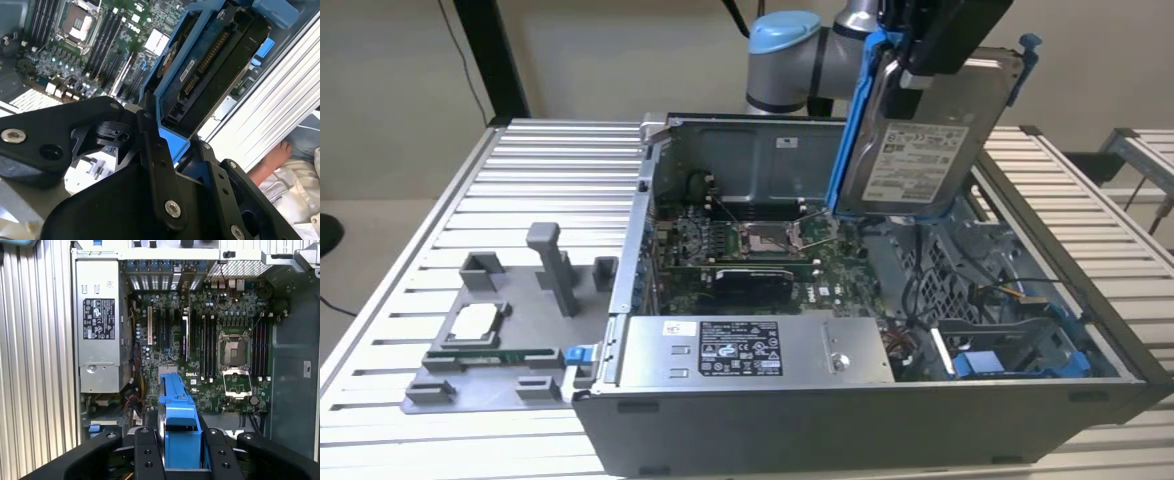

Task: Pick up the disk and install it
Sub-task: 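Pick up the disk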

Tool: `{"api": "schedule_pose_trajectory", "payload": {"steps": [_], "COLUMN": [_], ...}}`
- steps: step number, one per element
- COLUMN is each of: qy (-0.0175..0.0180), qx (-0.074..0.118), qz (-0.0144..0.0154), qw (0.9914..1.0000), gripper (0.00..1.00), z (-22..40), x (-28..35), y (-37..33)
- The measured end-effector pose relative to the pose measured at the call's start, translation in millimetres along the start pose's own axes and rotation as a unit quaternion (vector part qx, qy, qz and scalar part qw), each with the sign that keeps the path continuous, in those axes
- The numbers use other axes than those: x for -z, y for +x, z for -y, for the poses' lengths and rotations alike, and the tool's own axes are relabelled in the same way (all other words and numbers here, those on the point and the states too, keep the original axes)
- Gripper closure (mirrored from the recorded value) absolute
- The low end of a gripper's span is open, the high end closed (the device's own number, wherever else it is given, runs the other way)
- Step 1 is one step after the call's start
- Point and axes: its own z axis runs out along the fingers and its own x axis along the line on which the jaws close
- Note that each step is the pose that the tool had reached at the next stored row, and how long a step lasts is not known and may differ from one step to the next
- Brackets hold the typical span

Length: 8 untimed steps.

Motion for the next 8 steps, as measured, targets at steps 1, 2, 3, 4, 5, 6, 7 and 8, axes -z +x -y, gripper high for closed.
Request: {"api": "schedule_pose_trajectory", "payload": {"steps": [1, 2, 3, 4, 5, 6, 7, 8], "qy": [-0.0001, -0.0003, -0.0004, -0.0005, -0.0006, -0.0008, -0.0009, -0.001], "qx": [0.0, 0.0, 0.0, -0.001, -0.001, -0.001, -0.001, -0.001], "qz": [0.0, 0.0, 0.0, 0.0, 0.0, 0.0, 0.0, 0.0], "qw": [1.0, 1.0, 1.0, 1.0, 1.0, 1.0, 1.0, 1.0], "gripper": [1.0, 1.0, 1.0, 1.0, 1.0, 1.0, 1.0, 1.0], "z": [1.6, 3.0, 4.4, 6.0, 7.4, 8.9, 10.3, 11.8], "x": [0.0, 0.1, 0.2, 0.2, 0.3, 0.3, 0.3, 0.4], "y": [1.5, 2.9, 4.4, 6.0, 7.5, 9.0, 10.6, 12.1]}}
